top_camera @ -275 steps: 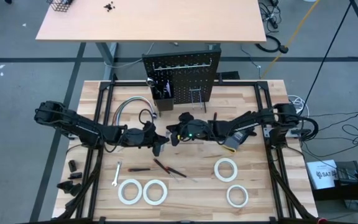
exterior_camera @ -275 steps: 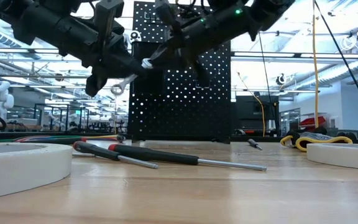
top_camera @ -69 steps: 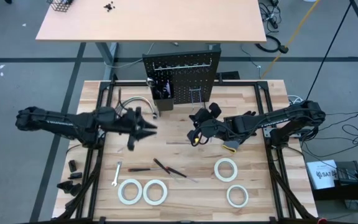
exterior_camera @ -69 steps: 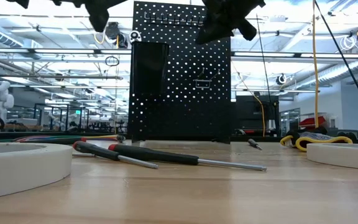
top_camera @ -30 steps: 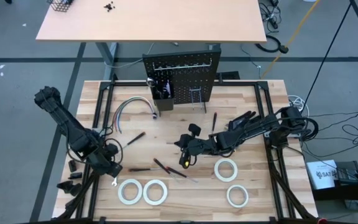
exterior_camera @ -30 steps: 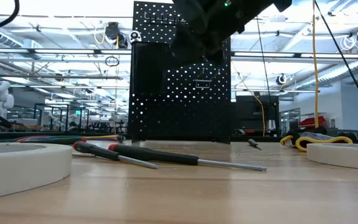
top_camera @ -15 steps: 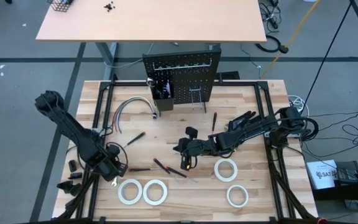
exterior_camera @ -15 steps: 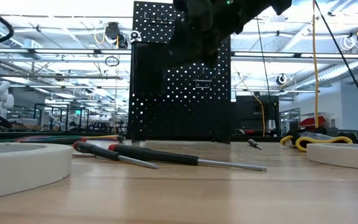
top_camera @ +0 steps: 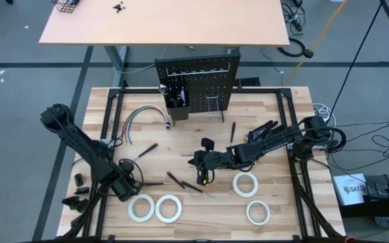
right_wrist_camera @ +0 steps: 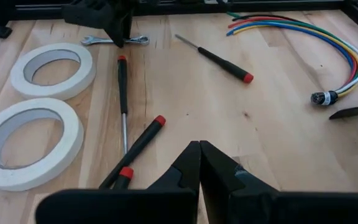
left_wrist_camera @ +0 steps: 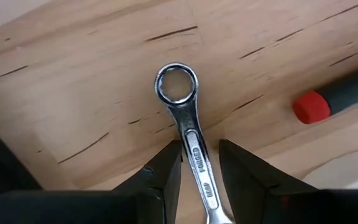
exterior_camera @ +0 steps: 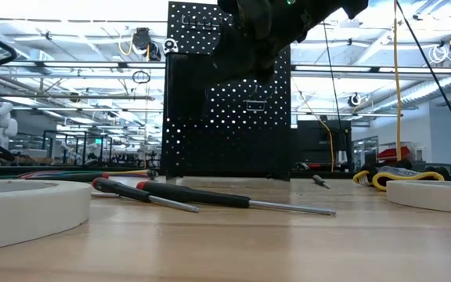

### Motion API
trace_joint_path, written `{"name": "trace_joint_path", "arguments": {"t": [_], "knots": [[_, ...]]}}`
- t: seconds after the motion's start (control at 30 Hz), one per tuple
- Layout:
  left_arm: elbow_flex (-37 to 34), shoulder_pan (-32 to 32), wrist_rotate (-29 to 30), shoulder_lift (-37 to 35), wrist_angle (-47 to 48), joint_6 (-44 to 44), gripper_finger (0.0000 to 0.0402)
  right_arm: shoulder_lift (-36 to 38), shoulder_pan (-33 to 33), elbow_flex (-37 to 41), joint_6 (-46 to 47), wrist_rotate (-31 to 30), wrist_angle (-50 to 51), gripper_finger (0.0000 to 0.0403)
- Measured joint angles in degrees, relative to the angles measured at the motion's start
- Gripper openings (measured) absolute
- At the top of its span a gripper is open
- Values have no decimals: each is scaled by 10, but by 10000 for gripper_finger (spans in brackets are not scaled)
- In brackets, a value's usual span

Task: Hang tools onto peg board
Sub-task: Put the wrench into the peg board

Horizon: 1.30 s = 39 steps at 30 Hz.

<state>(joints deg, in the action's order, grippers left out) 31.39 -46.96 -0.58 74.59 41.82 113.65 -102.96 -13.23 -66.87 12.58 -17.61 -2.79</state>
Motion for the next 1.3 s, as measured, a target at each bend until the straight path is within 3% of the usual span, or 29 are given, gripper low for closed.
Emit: {"name": "trace_joint_path", "arguments": {"t": [0.57, 0.93, 1.3], "knots": [[-1, -1, 61, 12, -12, -5, 111, 0, 3, 0, 0, 0, 0, 0], [-1, 0, 83, 12, 4, -6, 16, 1, 17, 0, -1, 0, 0, 0], [19, 3, 113, 14, 4, -17, 15, 1, 25, 0, -20, 0, -1, 0]]}}
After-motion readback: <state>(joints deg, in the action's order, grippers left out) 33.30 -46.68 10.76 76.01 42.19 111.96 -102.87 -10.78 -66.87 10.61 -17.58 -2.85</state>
